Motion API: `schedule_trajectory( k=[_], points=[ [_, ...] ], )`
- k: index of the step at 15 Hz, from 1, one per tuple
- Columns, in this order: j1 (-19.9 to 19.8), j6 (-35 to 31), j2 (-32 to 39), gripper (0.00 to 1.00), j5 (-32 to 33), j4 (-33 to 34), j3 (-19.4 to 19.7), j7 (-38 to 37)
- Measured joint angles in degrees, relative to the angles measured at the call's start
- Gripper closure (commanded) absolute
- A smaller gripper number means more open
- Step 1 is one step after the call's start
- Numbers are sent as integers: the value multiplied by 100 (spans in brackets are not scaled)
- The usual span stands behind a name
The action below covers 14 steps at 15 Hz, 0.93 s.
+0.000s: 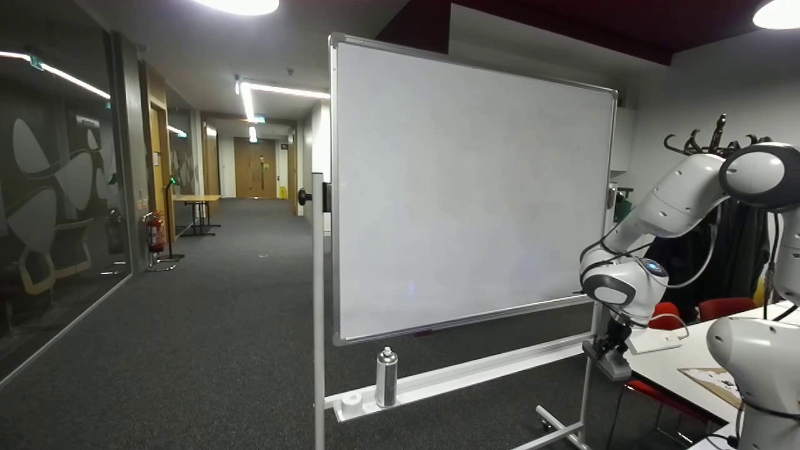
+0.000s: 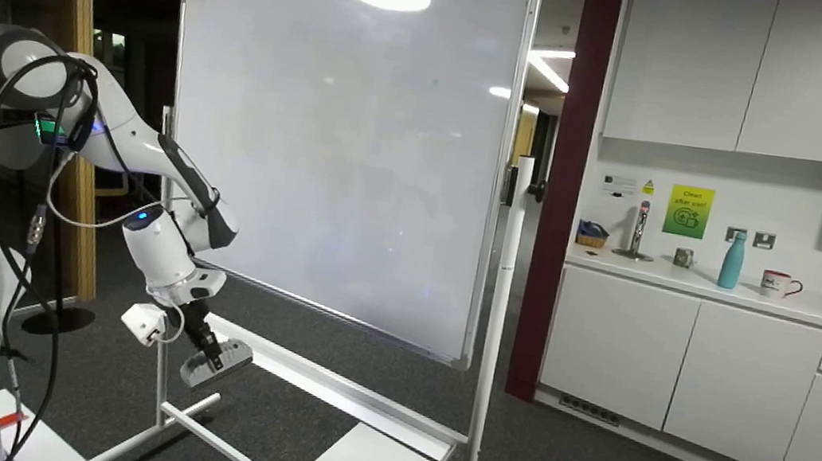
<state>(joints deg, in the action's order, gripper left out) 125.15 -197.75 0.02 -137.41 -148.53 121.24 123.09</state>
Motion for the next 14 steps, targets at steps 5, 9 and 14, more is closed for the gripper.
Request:
schedule_trajectory(
  k=[5, 9, 14],
  points=[
    [-78, 0, -740, 65, 276, -47, 702, 570],
    [720, 0, -1164, 65, 339, -145, 1901, 674],
    [1932, 0, -1241, 65, 325, -2, 2819, 631]
  ],
)
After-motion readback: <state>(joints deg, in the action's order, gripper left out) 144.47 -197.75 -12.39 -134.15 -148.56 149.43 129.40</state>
